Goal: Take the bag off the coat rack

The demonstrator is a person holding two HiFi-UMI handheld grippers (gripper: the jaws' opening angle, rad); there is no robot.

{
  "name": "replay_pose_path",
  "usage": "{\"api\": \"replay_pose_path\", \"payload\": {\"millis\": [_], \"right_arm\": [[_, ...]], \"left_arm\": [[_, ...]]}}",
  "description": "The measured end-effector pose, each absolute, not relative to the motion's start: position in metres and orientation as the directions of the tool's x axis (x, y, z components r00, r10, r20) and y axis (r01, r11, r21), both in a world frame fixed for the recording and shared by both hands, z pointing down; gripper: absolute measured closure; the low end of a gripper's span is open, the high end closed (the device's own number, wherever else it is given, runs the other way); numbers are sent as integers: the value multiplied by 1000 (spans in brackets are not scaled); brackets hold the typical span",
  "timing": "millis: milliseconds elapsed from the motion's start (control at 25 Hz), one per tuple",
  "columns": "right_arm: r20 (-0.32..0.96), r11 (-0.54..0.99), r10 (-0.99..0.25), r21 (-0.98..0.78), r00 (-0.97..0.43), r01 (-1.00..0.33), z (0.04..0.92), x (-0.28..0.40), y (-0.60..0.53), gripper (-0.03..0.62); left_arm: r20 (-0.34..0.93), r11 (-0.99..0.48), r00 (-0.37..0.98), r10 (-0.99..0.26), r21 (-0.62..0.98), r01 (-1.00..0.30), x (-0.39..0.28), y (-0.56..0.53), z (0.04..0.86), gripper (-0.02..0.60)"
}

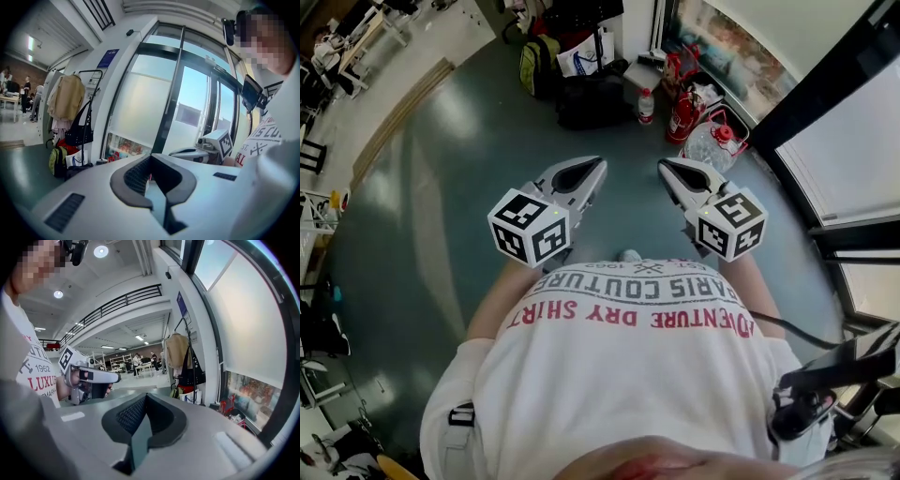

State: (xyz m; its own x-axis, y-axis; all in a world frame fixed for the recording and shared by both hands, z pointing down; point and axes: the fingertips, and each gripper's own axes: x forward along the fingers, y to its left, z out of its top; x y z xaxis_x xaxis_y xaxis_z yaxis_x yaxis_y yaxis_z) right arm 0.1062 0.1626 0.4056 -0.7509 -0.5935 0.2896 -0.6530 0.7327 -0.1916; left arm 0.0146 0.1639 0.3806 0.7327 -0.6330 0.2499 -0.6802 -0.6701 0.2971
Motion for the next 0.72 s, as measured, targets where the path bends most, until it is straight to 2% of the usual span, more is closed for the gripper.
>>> {"api": "replay_pose_path", "payload": {"millis": [200, 480, 720], "right_arm": [[244, 746, -600, -174, -762, -643, 380, 140, 87, 592], [221, 758, -595, -165, -773, -631, 370, 143, 6, 592], [233, 737, -617, -164, -752, -656, 397, 132, -58, 592]], "left_arm": [[204, -680, 741, -640, 301, -669, 44, 91, 352, 578], [195, -701, 749, -634, 265, -662, 46, 10, 342, 578], [180, -769, 822, -540, 291, -569, 43, -51, 361, 578]]}}
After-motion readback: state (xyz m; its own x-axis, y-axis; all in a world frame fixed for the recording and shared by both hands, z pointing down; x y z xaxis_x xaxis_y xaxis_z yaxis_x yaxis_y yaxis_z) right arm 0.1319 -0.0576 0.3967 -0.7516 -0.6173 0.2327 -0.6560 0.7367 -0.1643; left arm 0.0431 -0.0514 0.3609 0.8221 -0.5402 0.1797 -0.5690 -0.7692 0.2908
